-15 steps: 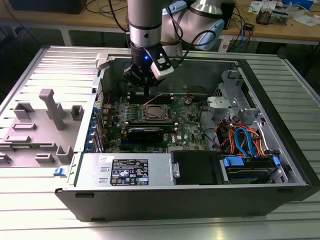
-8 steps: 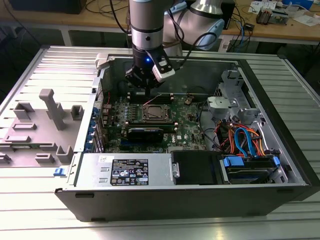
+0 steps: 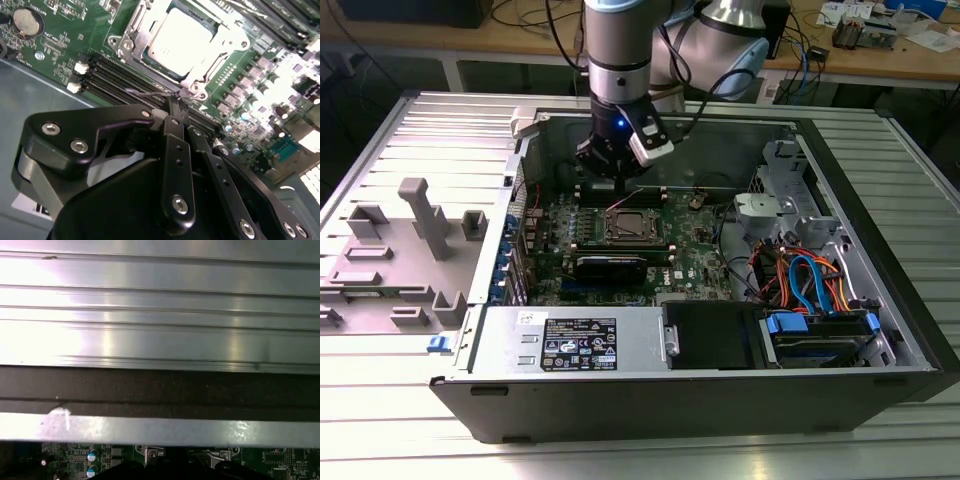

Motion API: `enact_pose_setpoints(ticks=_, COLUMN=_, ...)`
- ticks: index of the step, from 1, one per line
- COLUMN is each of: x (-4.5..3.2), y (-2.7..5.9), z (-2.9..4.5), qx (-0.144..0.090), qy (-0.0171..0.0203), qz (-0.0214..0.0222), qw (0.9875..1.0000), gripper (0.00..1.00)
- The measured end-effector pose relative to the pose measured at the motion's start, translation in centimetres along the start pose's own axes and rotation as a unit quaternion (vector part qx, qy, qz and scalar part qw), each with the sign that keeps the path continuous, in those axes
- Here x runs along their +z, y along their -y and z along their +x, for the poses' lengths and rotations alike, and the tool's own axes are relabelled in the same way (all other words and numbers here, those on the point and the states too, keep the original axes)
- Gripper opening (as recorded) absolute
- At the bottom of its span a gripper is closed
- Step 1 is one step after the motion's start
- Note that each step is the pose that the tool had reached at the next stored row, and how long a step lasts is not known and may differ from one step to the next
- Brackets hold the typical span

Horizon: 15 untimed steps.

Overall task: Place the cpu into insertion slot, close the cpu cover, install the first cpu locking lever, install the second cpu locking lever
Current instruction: 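Install the first cpu locking lever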

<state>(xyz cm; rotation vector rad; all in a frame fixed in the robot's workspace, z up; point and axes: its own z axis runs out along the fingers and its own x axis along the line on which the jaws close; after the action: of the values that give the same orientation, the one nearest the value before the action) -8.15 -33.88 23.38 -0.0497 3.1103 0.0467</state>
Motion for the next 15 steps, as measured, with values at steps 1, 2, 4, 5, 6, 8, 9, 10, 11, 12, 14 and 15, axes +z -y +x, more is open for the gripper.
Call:
enact_pose_setpoints(ticks=1, x=0.08, y=-0.06, z=-0.06, qx=0.0, qy=0.0, qz=0.0, qw=1.0, gripper=0.11)
enact_pose_setpoints(ticks=2, x=0.16, y=-0.1, z=-0.1, qx=0.0, qy=0.0, qz=0.0, qw=1.0, gripper=0.11)
enact_pose_setpoints(ticks=4, x=0.23, y=-0.12, z=-0.21, qx=0.0, qy=0.0, qz=0.0015, qw=1.0, gripper=0.11)
enact_pose_setpoints(ticks=5, x=0.27, y=-0.15, z=-0.38, qx=0.0, qy=-0.0001, qz=0.0022, qw=1.0, gripper=0.11)
enact_pose_setpoints(ticks=6, x=0.29, y=-0.17, z=-0.51, qx=0.0, qy=0.0, qz=0.0022, qw=1.0, gripper=0.11)
enact_pose_setpoints(ticks=8, x=0.32, y=-0.2, z=-0.71, qx=0.0, qy=-0.0001, qz=0.0023, qw=1.0, gripper=0.11)
enact_pose_setpoints(ticks=9, x=0.33, y=-0.23, z=-0.79, qx=0.0, qy=-0.0001, qz=0.0024, qw=1.0, gripper=0.11)
enact_pose_setpoints(ticks=10, x=0.36, y=-0.28, z=-0.91, qx=-0.001, qy=-0.0001, qz=0.0023, qw=1.0, gripper=0.11)
enact_pose_setpoints(ticks=11, x=0.41, y=-0.3, z=-1.02, qx=-0.001, qy=0.0, qz=0.0023, qw=1.0, gripper=0.11)
enact_pose_setpoints(ticks=12, x=0.44, y=-0.31, z=-1.08, qx=-0.001, qy=0.0, qz=0.0023, qw=1.0, gripper=0.11)
enact_pose_setpoints(ticks=14, x=0.52, y=-0.32, z=-1.26, qx=-0.001, qy=-0.0001, qz=0.0027, qw=1.0, gripper=0.11)
enact_pose_setpoints(ticks=15, x=0.53, y=-0.32, z=-1.38, qx=-0.001, qy=-0.0001, qz=0.0032, qw=1.0, gripper=0.11)
